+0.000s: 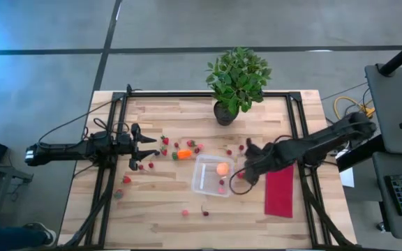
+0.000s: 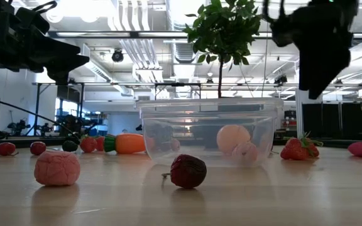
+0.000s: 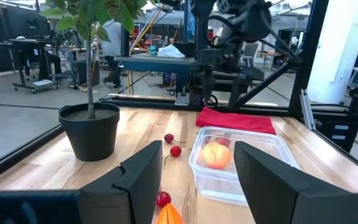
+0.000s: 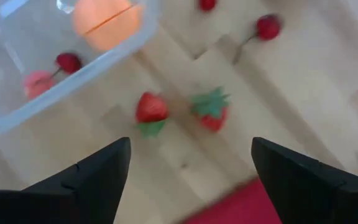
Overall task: Pick and placing Produce into tupperware
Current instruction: Put the red strawberry into the transparent bin
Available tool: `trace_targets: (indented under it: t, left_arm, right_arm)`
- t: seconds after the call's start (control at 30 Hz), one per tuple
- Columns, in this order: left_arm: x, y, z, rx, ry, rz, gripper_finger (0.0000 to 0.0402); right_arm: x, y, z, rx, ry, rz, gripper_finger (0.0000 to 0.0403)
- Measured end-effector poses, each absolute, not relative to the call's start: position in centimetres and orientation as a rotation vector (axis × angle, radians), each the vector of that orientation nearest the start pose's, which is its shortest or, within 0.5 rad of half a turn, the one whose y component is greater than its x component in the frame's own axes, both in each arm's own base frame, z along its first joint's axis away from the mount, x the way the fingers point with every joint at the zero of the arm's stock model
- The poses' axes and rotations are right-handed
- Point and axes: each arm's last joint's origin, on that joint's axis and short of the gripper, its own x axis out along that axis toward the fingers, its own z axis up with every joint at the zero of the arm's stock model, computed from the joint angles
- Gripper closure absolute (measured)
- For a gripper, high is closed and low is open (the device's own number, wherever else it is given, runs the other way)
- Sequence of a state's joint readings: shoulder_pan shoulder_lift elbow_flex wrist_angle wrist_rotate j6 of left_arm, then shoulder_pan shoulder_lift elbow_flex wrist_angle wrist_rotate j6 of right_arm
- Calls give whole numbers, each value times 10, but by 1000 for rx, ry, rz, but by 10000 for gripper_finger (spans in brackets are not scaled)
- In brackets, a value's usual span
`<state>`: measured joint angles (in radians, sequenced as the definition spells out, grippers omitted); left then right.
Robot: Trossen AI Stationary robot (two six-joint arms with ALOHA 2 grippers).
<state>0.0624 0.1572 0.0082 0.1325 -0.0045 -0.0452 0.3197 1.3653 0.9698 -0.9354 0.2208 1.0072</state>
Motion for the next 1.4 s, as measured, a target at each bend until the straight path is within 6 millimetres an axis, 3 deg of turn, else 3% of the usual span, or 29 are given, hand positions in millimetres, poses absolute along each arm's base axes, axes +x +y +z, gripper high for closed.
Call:
trace_targets:
  t: [0.17,0.37,0.57,0.87,1.07,1.4]
  left_arm:
    - [107,7,166,-46,14,67,214]
    - [107,7,166,-46,15,67,214]
    - [107,7,166,-46,16,67,214]
    - [107,7,166,-46,15,67,214]
    - [107,7,166,-46,15,68,214]
    - [107,7,166,-46,14,67,214]
  right_arm:
    - [209,59,222,370,1103,-560,78]
    - [205,57,195,381,1126,-552,78]
    - [214,59,175,373,1161,-583,78]
    - [225,63,173,355,1178,-573,78]
    - [226,64,159,277,1230,-555,78]
    - [235,65,140,320,1277,-568,78]
